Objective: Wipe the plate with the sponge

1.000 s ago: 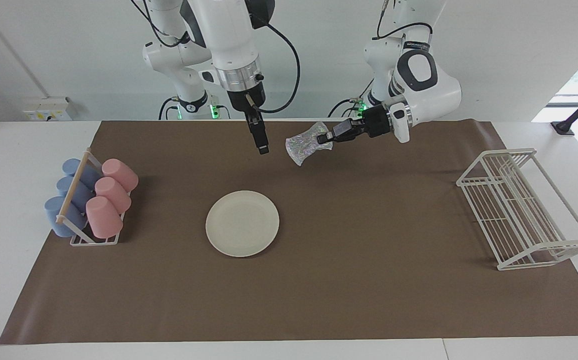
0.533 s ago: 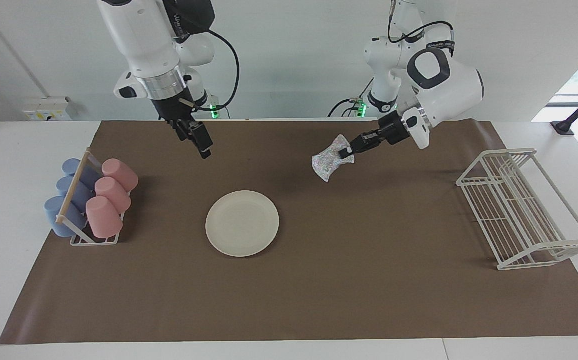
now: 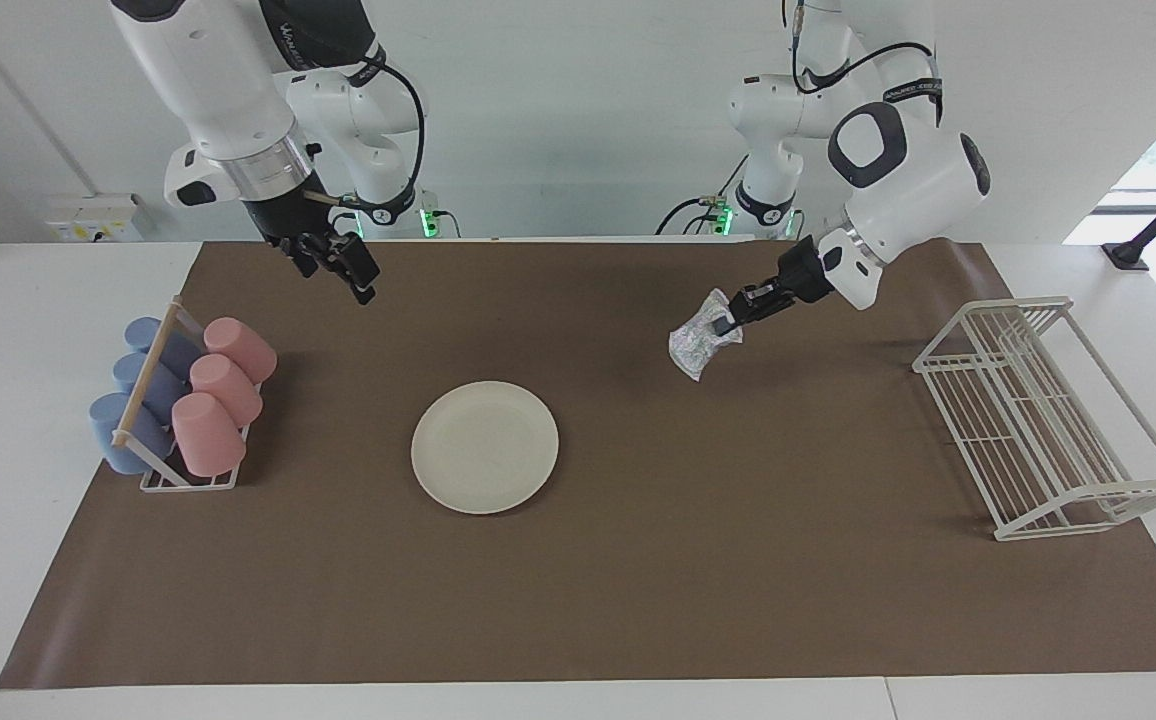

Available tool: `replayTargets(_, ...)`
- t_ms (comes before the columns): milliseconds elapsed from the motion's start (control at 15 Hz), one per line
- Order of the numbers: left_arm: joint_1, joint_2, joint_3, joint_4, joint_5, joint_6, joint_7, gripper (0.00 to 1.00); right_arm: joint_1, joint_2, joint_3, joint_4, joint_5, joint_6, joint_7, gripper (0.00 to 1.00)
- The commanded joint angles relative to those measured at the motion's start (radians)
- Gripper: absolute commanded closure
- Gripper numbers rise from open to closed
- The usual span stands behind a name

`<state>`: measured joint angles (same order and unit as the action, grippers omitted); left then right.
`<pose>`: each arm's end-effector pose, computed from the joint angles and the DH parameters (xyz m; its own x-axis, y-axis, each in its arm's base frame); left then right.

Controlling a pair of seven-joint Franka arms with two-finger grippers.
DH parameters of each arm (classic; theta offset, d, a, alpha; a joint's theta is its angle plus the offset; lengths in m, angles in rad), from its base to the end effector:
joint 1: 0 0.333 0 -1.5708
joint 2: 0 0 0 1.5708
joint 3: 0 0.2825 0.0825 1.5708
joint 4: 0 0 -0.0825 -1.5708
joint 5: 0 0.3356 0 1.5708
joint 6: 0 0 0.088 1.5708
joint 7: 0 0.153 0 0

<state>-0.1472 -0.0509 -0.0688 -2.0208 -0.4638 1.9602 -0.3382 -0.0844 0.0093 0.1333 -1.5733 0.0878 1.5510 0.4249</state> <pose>0.4782 -0.1547 0.4214 0.9487 0.2604 -0.1793 0.3103 -0.8755 0.3705 0.5035 0.0380 0.5382 0.9291 -0.3640 -0.0653 -0.3681 -0.9273 -0.0681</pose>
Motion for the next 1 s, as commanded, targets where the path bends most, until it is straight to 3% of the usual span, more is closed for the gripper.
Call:
replayTargets(0,0.044,0.057,-0.006,0.12,0.181,-0.107,-0.016,1.0,-0.012,-0.025,-0.015,-0.02,-0.023,-0.005,-0.147,0.0)
replayTargets(533,0.029,0.072,-0.008,0.183,0.877,-0.218,-0.015,1.0,0.099,-0.042,-0.159,0.012,-0.069,-0.012,-0.483,0.0)
replayTargets(933,0.024,0.141,-0.008,0.217,1.334,-0.283,-0.016,1.0,0.11,-0.043,-0.185,0.013,-0.137,-0.044,-0.543,0.0)
